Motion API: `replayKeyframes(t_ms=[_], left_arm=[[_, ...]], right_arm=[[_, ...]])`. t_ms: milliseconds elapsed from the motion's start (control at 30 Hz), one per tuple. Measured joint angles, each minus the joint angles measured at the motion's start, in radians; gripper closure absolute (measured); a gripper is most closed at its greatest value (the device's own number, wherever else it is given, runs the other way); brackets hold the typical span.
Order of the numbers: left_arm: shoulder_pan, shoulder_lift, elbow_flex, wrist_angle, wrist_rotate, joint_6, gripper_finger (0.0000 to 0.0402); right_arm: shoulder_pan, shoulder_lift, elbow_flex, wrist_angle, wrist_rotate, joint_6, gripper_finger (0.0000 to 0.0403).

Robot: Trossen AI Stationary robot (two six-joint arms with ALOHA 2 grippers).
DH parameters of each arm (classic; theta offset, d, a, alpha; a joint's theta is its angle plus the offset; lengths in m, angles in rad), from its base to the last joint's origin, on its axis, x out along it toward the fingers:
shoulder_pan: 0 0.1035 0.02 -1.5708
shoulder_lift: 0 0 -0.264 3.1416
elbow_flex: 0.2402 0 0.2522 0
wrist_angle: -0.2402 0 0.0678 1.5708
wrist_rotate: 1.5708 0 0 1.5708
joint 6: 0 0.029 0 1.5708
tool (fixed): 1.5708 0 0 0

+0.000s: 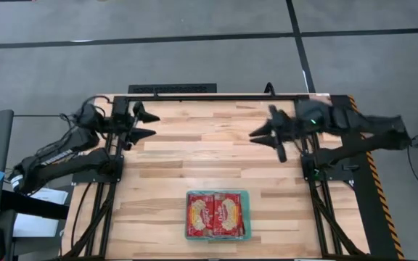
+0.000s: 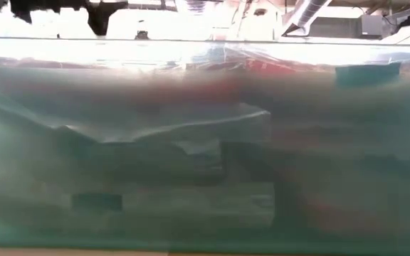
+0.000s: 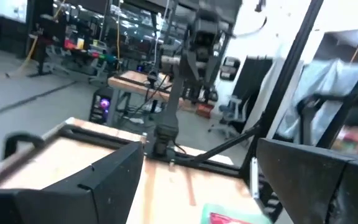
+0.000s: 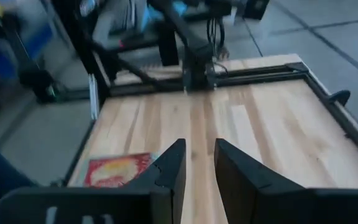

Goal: Sort popcorn bags into baskets
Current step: Return to Home Position

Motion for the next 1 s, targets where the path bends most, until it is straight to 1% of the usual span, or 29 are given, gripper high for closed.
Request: replayKeyframes(t_ms=[133,200,267,367,433,500,533,567,633,667,733,800,900,933,967,1000], left_arm=[[0.016,-0.016,-0.175,0.202,0.002,-0.12,0.0097],[0.026,-0.014,-0.235,0.248,-0.001,-0.148,0.0097],[0.043,-0.008,-0.272,0.262,-0.003,-0.156,0.0097],[0.081,-0.007,-0.308,0.273,-0.004,-0.177,0.0097],[0.112,-0.021,-0.317,0.276,0.006,-0.179,0.0097],[0.143,-0.038,-0.317,0.257,0.017,-0.167,0.0097],[0.157,-0.046,-0.317,0.237,0.025,-0.157,0.0097],[0.169,-0.056,-0.317,0.218,0.024,-0.152,0.0097],[0.188,-0.083,-0.317,0.176,0.024,-0.143,0.0097],[0.194,-0.095,-0.317,0.161,0.023,-0.132,0.0097],[0.195,-0.13,-0.327,0.121,0.024,-0.112,0.0097],[0.194,-0.171,-0.368,0.118,0.026,-0.117,0.0097],[0.194,-0.251,-0.467,0.136,0.014,-0.161,0.0097],[0.194,-0.28,-0.505,0.153,0.003,-0.185,0.0097],[0.194,-0.308,-0.515,0.133,-0.004,-0.209,0.0097],[0.193,-0.344,-0.51,0.073,-0.013,-0.18,0.0097]], right_arm=[[-0.049,-0.281,-0.387,0.277,-0.008,0.134,0.0294],[-0.068,-0.413,-0.541,0.39,-0.002,0.179,0.0294],[-0.084,-0.538,-0.666,0.461,0.015,0.213,0.0294],[-0.101,-0.736,-0.784,0.49,0.023,0.243,0.0294],[-0.11,-0.861,-0.827,0.482,0.037,0.246,0.0294],[-0.112,-0.988,-0.857,0.422,0.047,0.246,0.0294],[-0.112,-1.026,-0.866,0.388,0.062,0.246,0.0294],[-0.112,-1.019,-0.869,0.384,0.073,0.253,0.0294],[-0.11,-1.02,-0.874,0.305,0.093,0.25,0.0294],[-0.108,-1.008,-0.873,0.316,0.115,0.243,0.0294],[-0.109,-0.976,-0.909,0.381,0.121,0.273,0.0294],[-0.106,-0.981,-0.982,0.42,0.137,0.274,0.0294],[-0.107,-0.996,-1.093,0.615,0.15,0.285,0.0294],[-0.107,-1.003,-1.131,0.657,0.161,0.293,0.0294],[-0.106,-1.011,-1.174,0.687,0.167,0.297,0.0294],[-0.107,-1.015,-1.211,0.685,0.172,0.306,0.0294]])
